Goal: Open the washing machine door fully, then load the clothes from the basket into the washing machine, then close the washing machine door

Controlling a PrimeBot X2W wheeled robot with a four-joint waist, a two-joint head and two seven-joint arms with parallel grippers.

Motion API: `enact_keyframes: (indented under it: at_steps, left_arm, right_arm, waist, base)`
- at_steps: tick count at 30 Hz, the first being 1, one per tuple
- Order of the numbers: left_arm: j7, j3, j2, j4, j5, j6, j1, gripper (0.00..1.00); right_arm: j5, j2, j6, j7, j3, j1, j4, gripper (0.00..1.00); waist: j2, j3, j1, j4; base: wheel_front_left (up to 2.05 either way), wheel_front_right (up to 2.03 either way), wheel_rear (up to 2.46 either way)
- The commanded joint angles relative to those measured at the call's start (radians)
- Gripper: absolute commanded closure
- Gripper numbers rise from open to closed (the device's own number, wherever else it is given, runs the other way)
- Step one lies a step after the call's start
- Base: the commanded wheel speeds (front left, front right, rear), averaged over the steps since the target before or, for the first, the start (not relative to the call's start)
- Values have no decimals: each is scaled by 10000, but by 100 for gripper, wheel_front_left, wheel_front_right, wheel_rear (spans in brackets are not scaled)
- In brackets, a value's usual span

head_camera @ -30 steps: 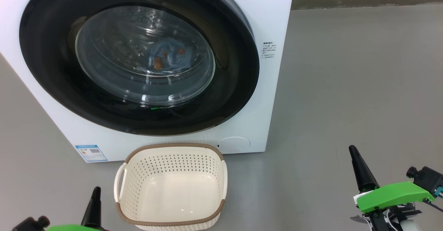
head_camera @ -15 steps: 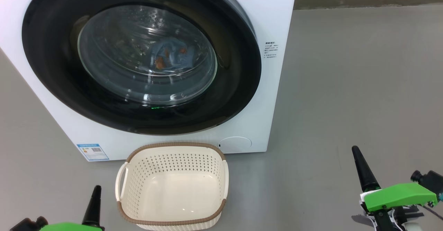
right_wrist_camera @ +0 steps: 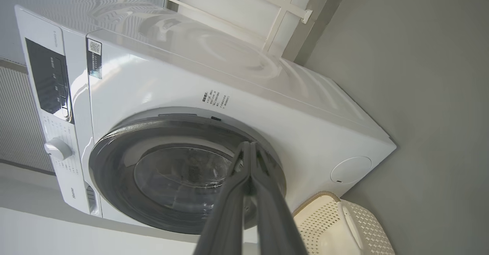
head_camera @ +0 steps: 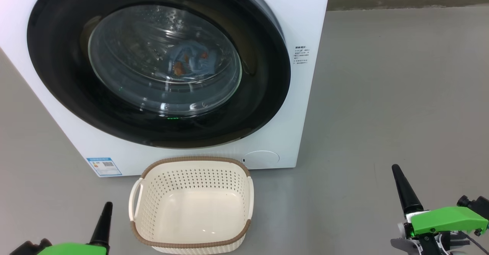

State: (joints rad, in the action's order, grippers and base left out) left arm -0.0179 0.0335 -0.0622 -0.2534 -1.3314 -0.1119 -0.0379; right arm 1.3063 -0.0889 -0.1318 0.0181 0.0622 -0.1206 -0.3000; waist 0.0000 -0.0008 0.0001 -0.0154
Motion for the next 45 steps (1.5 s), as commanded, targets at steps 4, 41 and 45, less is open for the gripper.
enact_keyframes:
  at_steps: [4, 41, 45]
  left_arm:
    - [-178, 373, -81, 174, -473, -101, -525, 100]
    - [-964, 823, 120, 28, -2756, -174, -780, 100]
    - [-964, 823, 120, 27, -2756, -175, -780, 100]
  right_arm:
    - [531, 43, 7, 173, -11, -83, 343, 100]
    - [3009, 384, 11, 961, 533, 44, 484, 100]
    - [3009, 384, 11, 961, 533, 44, 484, 100]
  waist:
    - [0, 1, 0, 22]
    - [0, 9, 0, 154]
    - [0, 9, 0, 154]
  base:
    - [0, 0, 0]
    - [0, 0, 0]
    - [0, 0, 0]
